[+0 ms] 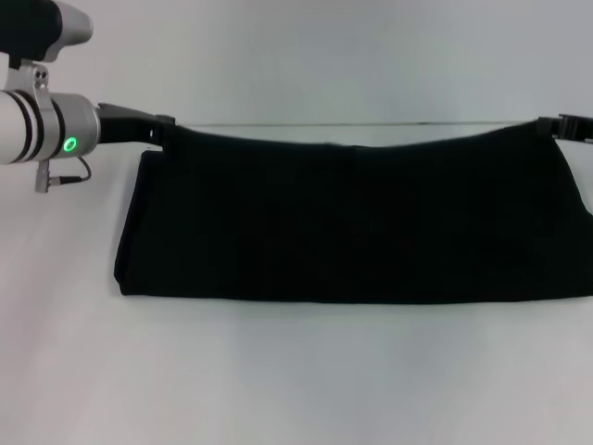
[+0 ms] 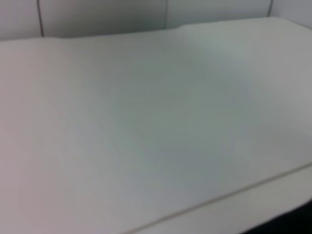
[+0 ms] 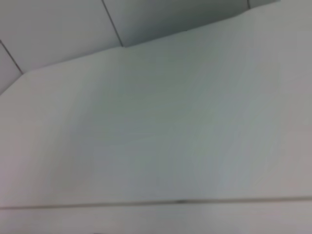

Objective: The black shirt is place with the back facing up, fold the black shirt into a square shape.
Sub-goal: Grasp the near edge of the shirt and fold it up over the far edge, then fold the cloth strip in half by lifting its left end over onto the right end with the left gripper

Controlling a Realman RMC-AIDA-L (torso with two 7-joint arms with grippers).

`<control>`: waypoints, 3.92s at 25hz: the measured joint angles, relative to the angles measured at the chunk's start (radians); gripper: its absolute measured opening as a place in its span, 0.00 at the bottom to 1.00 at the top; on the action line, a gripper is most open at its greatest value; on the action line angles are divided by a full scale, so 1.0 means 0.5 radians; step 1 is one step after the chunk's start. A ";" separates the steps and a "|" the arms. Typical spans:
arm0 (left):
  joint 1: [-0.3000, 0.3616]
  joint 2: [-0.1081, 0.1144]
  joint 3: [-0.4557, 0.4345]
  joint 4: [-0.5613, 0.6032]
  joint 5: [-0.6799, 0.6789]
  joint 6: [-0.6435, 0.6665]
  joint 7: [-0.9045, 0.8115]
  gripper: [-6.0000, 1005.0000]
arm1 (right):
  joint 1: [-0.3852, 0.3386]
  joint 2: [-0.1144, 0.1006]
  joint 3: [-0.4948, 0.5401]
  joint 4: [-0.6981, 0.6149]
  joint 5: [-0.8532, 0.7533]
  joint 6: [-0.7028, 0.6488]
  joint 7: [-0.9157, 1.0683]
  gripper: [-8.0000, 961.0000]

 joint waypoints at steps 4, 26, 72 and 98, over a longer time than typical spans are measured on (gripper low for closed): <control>-0.029 0.004 0.001 -0.006 -0.001 -0.063 -0.001 0.01 | 0.032 -0.017 -0.015 0.000 0.001 0.042 0.009 0.07; -0.076 -0.056 0.006 -0.197 -0.002 -0.534 0.019 0.04 | 0.085 0.008 -0.080 0.090 0.003 0.257 0.008 0.08; 0.431 0.018 -0.175 0.472 0.050 1.631 -0.911 0.92 | -0.378 -0.040 -0.159 -0.221 0.302 -1.117 -0.012 0.90; 0.492 0.043 -0.565 0.058 -0.050 1.399 -1.632 0.92 | -0.330 -0.046 -0.245 -0.218 0.305 -0.969 -0.072 0.91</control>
